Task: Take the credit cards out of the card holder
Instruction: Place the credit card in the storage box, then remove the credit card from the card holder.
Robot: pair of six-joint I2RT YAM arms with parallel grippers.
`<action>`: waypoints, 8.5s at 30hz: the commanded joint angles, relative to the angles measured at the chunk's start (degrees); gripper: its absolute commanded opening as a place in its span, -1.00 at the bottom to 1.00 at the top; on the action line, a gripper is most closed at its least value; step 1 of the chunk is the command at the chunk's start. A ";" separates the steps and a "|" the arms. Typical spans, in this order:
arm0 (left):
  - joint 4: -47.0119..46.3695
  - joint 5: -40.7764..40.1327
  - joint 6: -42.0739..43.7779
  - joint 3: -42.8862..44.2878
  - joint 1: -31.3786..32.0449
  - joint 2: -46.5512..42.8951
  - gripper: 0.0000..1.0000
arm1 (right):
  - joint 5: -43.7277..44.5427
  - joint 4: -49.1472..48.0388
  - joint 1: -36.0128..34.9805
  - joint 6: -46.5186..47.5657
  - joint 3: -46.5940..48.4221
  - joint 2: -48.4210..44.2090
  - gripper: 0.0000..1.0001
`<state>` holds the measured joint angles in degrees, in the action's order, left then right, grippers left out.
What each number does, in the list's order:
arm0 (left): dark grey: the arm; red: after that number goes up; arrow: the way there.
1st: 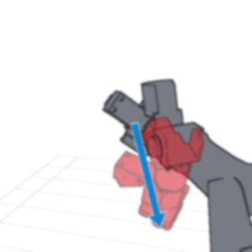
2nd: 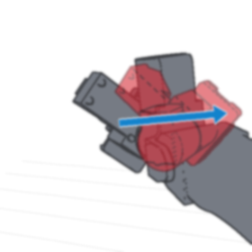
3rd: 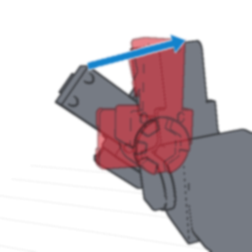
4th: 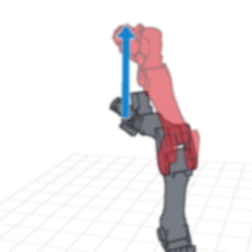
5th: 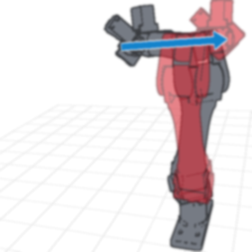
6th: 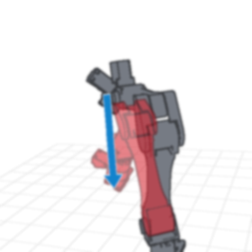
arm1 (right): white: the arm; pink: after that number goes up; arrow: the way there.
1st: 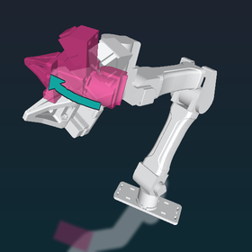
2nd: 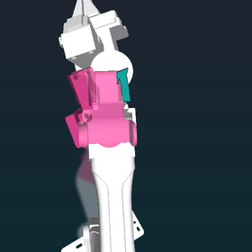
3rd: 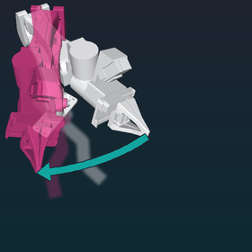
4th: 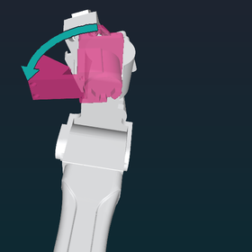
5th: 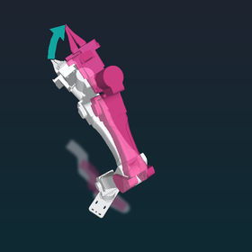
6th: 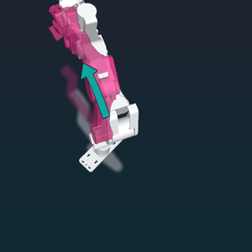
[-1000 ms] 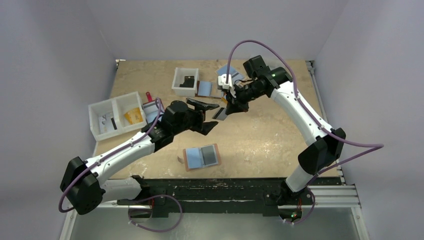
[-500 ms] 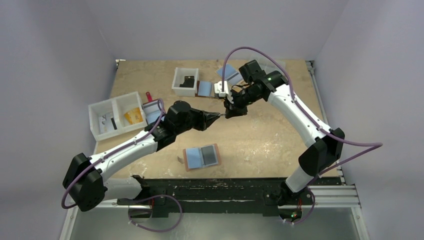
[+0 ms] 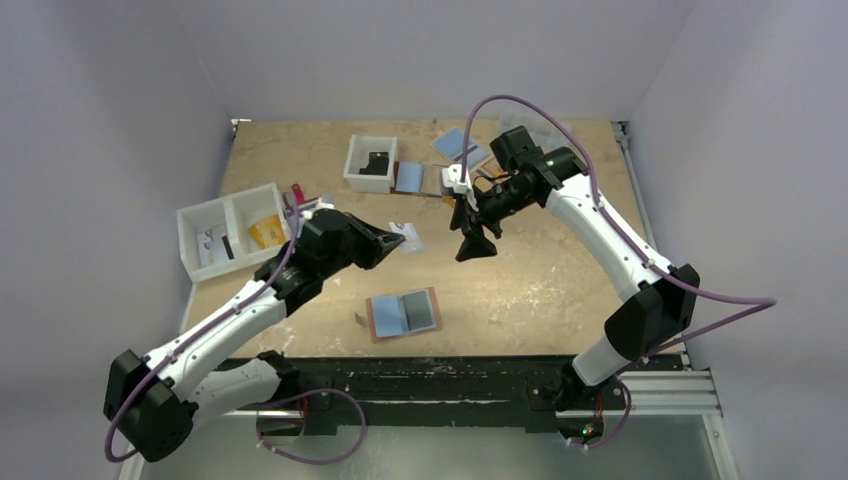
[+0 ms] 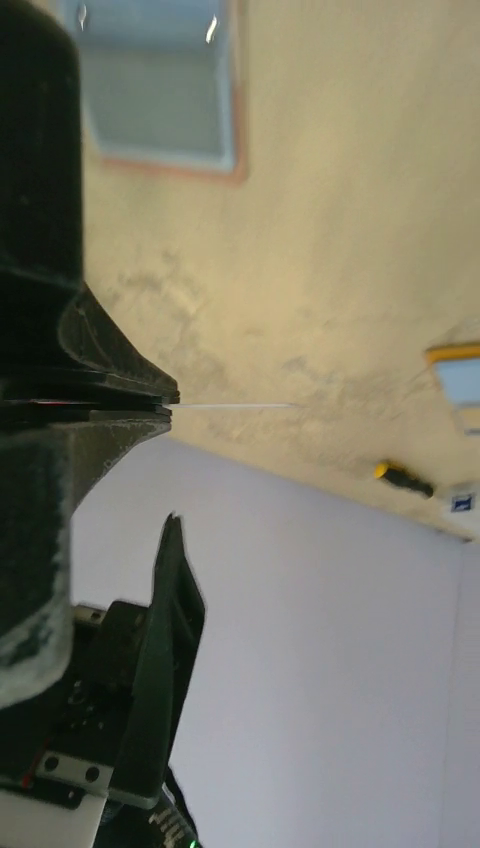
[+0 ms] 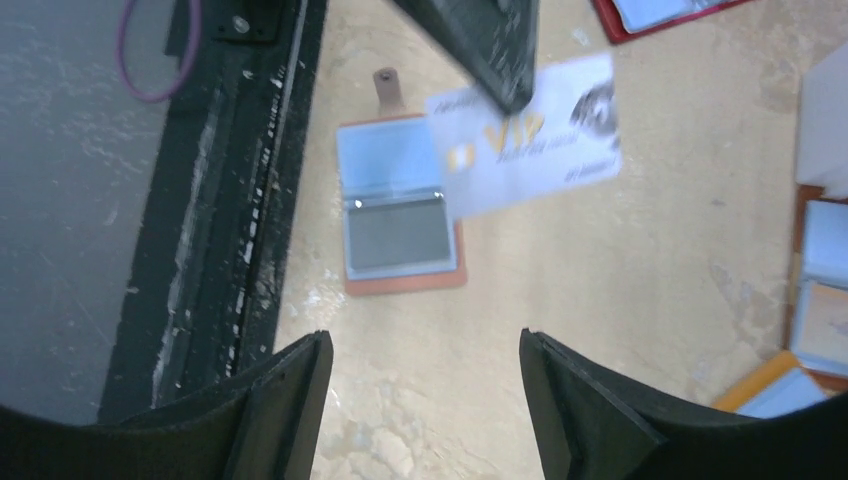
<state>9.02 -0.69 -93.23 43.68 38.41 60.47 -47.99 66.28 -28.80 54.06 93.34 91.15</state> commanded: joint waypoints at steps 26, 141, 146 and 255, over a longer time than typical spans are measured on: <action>29.84 -27.08 89.62 13.67 -12.06 -15.09 -1.00 | -13.75 -6.82 4.22 5.07 -21.00 0.96 0.52; 26.95 39.00 56.01 -3.15 -36.76 -21.09 0.98 | -4.84 -6.31 9.38 4.85 -26.44 -17.77 0.55; 26.59 39.10 55.60 -3.58 -35.15 -21.42 0.98 | -5.33 -6.34 10.56 4.56 -26.41 -17.21 0.55; 5.70 -0.62 44.55 13.30 10.12 32.29 -0.05 | -6.46 -39.42 10.52 -35.25 -39.17 -9.70 0.00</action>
<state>17.04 1.28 -49.69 59.68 48.75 99.66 -54.98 39.00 -18.11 37.65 55.09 80.93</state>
